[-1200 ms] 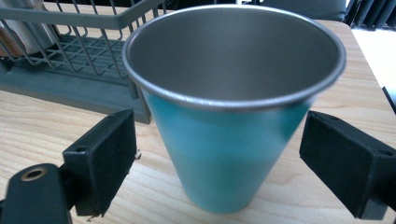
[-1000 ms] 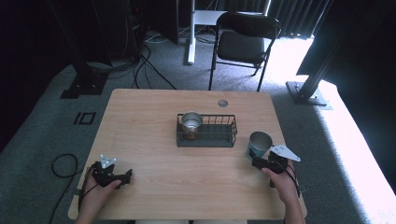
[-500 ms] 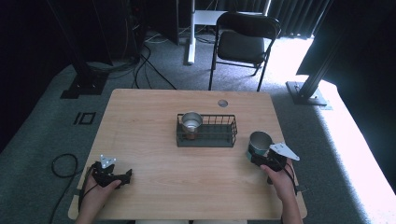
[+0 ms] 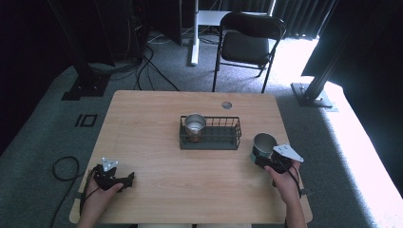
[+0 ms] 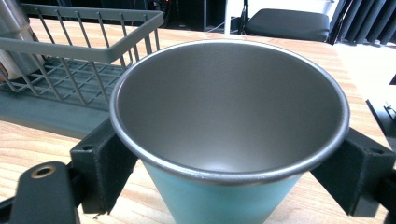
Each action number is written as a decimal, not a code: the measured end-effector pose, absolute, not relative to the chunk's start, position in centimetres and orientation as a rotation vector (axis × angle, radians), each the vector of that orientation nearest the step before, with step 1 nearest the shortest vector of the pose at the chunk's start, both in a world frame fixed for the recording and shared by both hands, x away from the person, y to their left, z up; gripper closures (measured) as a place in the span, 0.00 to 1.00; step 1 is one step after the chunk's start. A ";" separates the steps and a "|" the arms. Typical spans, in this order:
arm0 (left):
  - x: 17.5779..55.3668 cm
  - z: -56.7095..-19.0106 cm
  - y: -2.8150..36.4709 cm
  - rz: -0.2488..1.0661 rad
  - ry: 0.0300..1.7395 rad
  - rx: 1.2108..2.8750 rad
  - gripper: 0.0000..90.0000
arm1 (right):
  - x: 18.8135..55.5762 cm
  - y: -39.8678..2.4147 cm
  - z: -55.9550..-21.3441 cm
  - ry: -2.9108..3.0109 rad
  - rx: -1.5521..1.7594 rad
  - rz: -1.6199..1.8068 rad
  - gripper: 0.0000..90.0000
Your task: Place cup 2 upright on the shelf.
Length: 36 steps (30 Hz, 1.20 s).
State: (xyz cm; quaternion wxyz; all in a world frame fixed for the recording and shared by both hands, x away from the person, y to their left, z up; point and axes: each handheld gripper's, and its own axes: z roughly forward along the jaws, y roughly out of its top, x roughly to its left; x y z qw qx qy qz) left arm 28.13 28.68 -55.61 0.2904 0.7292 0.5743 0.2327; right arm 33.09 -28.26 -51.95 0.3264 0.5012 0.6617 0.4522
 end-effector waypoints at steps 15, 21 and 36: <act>28.1 -55.6 28.7 0.621 1.532 1.945 0.03 | 33.4 -28.4 -49.2 1.706 1.310 1.203 0.15; 28.1 -55.6 28.7 0.621 1.532 1.944 0.03 | 33.5 -28.3 -48.2 1.702 1.313 1.227 0.15; 28.1 -55.6 28.7 0.621 1.531 1.944 0.03 | 34.1 -27.5 -44.3 1.663 1.257 1.262 0.15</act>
